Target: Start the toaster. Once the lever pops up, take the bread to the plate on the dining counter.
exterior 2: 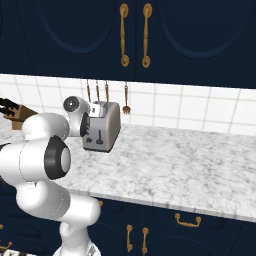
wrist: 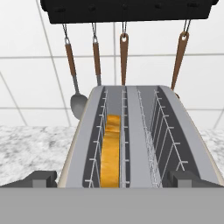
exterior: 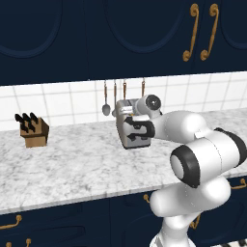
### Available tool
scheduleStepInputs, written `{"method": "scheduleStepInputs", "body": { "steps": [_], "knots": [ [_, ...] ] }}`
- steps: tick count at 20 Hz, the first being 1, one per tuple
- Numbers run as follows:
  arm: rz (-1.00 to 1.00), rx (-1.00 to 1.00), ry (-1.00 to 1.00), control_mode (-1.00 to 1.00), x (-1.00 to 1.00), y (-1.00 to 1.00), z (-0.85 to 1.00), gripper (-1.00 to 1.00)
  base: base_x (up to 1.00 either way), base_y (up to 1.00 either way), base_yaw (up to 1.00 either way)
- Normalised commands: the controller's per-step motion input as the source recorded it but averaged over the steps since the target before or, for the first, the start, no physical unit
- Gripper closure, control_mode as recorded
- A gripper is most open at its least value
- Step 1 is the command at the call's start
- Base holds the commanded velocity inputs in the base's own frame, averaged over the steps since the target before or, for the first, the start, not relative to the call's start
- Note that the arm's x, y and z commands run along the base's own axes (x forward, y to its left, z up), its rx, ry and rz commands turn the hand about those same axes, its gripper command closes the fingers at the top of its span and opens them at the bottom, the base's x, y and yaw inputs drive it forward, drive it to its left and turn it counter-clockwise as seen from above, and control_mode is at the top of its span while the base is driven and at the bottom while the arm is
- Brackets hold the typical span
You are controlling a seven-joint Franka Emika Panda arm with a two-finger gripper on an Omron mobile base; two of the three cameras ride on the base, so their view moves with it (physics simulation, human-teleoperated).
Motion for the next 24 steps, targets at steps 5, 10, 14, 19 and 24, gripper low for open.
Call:
{"method": "scheduleStepInputs", "body": {
  "steps": [5,10,14,19,24],
  "knots": [
    [0.0,0.0,0.0,-1.0,0.0,0.0,0.0,-1.0,0.0,0.0,0.0],
    [0.0,0.0,0.0,-1.0,0.0,0.0,0.0,-1.0,0.0,0.0,0.0],
    [0.0,0.0,0.0,-1.0,0.0,0.0,0.0,-1.0,0.0,0.0,0.0],
    [0.0,0.0,0.0,-1.0,0.0,0.0,0.0,-1.0,0.0,0.0,0.0],
    [0.0,0.0,0.0,-1.0,0.0,0.0,0.0,-1.0,0.0,0.0,0.0]
  ]
}}
